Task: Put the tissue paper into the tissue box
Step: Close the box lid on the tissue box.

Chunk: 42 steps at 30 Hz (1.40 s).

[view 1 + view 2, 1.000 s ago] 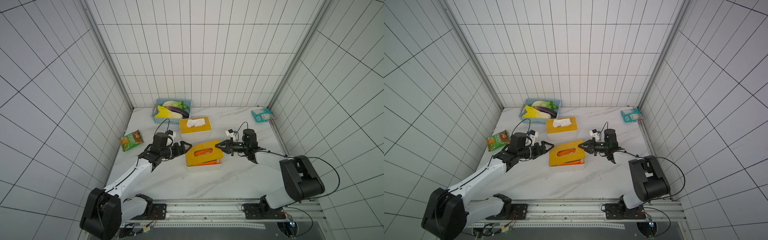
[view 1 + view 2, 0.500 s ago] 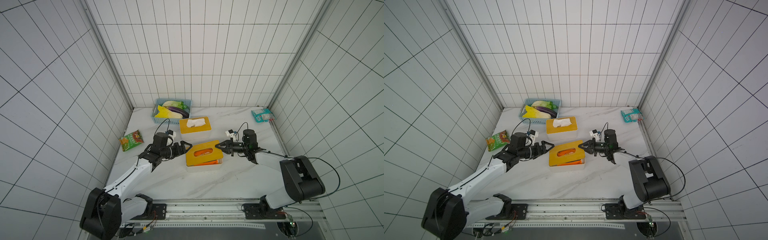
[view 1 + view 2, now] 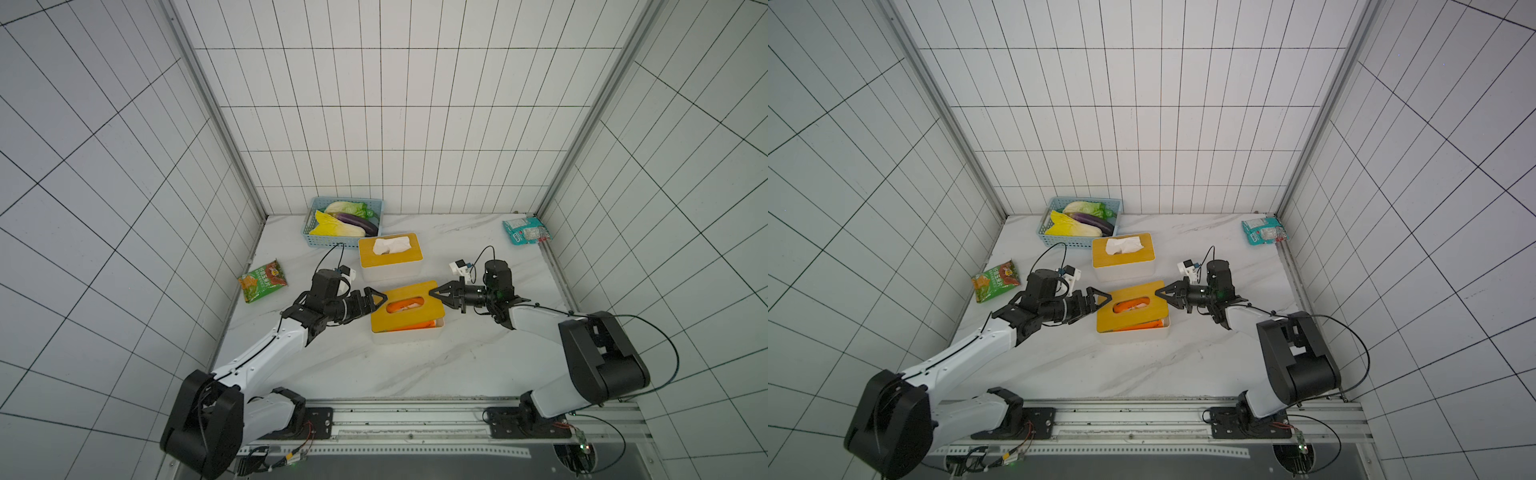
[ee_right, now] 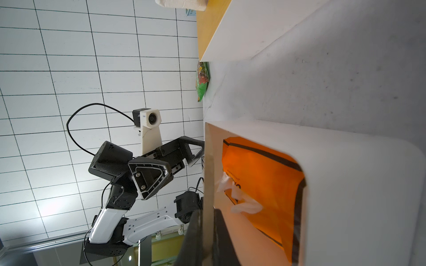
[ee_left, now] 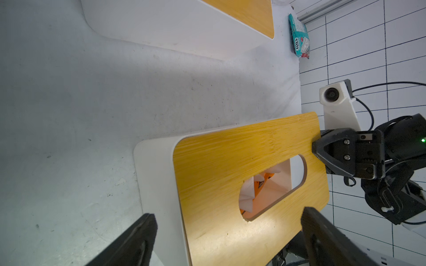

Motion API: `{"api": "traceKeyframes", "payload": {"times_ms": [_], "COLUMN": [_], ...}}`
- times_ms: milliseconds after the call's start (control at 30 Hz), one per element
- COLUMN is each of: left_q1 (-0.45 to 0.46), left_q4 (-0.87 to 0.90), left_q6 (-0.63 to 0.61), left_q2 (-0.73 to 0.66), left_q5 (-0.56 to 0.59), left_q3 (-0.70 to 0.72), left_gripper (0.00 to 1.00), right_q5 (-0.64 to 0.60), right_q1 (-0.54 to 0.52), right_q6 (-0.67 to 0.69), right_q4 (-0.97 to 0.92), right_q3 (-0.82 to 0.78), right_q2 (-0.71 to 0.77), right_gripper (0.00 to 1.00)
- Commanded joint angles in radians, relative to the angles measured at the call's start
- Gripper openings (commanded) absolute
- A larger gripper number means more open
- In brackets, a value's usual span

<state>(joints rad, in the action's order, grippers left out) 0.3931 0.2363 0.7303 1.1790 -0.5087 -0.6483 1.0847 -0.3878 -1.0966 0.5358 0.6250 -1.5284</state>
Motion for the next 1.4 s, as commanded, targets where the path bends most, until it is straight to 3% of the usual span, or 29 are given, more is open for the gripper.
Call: {"api": "traceKeyframes", "payload": {"times_ms": [0,1000,1367], "left_q1": [0.014,0.07,0.085], "left_q4": [-0.042,-0.075,-0.078], "left_q6": [0.006,0.019,0.02], "left_q2": [0.012,0.058,0.073], "left_q5": [0.019,0.044,0.059], "left_q3": [0.013,0.038,0.035], "left_gripper": [0.96,0.96,0.89], "right_q5": [-0.014,-0.011,-0.014], "right_q1": [-0.011,-0.01,-0.014], "right_q6": [0.0,0.012,0.012], "right_q4": [0.03,0.075,0.091], "right_q3": [-0.016,-0.042,-0.059], "right_q2": [-0.002,-0.062,-0.075], "right_gripper": [0.0,0.0,0.0]}}
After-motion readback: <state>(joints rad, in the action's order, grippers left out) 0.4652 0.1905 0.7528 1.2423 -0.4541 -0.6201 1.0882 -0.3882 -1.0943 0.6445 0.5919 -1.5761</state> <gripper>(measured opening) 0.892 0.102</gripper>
